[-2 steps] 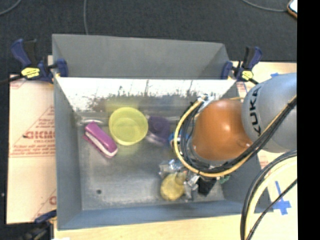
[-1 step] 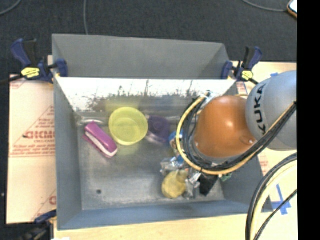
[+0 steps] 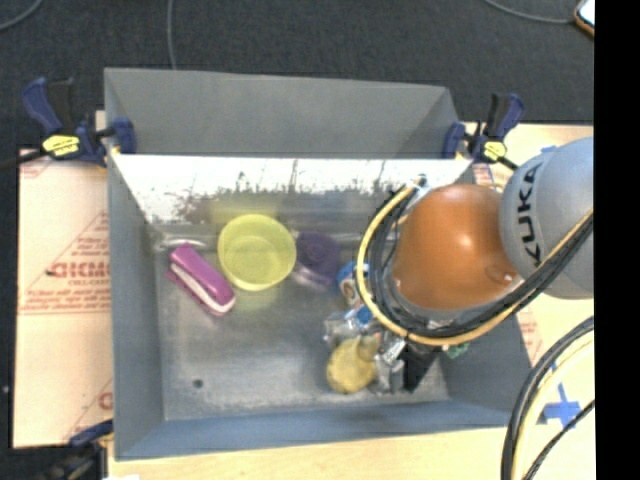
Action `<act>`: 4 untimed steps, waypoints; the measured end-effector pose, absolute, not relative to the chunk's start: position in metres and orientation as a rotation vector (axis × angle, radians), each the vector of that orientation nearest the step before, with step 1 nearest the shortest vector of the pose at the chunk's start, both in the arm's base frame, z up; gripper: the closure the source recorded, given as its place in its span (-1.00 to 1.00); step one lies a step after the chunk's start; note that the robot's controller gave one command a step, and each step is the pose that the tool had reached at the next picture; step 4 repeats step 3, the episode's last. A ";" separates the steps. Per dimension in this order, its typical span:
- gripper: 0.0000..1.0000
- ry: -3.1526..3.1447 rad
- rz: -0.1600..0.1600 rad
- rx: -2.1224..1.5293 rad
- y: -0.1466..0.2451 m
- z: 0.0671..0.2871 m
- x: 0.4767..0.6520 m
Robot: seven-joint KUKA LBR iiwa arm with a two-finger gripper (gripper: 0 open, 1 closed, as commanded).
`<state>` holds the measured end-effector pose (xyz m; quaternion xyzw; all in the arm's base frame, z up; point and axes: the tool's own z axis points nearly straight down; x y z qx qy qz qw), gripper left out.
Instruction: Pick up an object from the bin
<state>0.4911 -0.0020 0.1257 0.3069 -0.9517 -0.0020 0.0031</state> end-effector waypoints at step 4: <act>1.00 -2.991 -0.004 0.956 -0.002 0.153 0.492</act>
Offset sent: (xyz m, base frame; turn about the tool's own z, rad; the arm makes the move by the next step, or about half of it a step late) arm 0.0005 -0.0002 0.0133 0.0011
